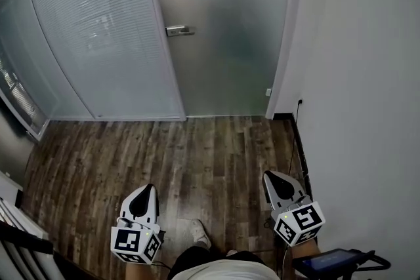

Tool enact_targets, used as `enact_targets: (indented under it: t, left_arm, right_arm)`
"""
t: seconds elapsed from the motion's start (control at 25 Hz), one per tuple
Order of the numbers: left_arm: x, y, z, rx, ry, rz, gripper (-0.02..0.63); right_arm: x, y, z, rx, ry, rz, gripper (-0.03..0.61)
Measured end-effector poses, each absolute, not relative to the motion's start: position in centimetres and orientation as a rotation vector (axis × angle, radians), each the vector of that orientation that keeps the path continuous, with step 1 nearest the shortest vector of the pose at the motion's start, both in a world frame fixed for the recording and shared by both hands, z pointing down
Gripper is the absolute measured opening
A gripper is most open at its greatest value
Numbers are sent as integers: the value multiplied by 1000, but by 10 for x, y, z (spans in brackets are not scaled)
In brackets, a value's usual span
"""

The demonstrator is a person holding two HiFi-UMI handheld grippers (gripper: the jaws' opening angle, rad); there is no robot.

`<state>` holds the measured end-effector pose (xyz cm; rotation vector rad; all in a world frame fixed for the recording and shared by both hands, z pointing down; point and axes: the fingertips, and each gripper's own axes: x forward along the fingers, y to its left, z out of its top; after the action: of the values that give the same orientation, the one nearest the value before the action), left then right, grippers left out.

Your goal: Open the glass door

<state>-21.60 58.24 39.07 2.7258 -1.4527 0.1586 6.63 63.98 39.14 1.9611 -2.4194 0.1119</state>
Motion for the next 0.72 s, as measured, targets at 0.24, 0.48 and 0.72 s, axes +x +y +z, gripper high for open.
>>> enact_targets:
  t: [0.24, 0.48, 0.72]
  left_arm:
    - [-150, 517, 402, 2736, -1391, 158, -2]
    - [-145, 458, 398, 2749, -1338, 135, -2]
    - [-171, 388, 400, 2734, -1349, 142, -2]
  right_arm:
    - [128, 586, 401, 1990, -2372, 136, 2]
    - [126, 530, 393, 1995, -2340, 129, 2]
    - [97, 450, 380, 1972, -2347, 104, 2]
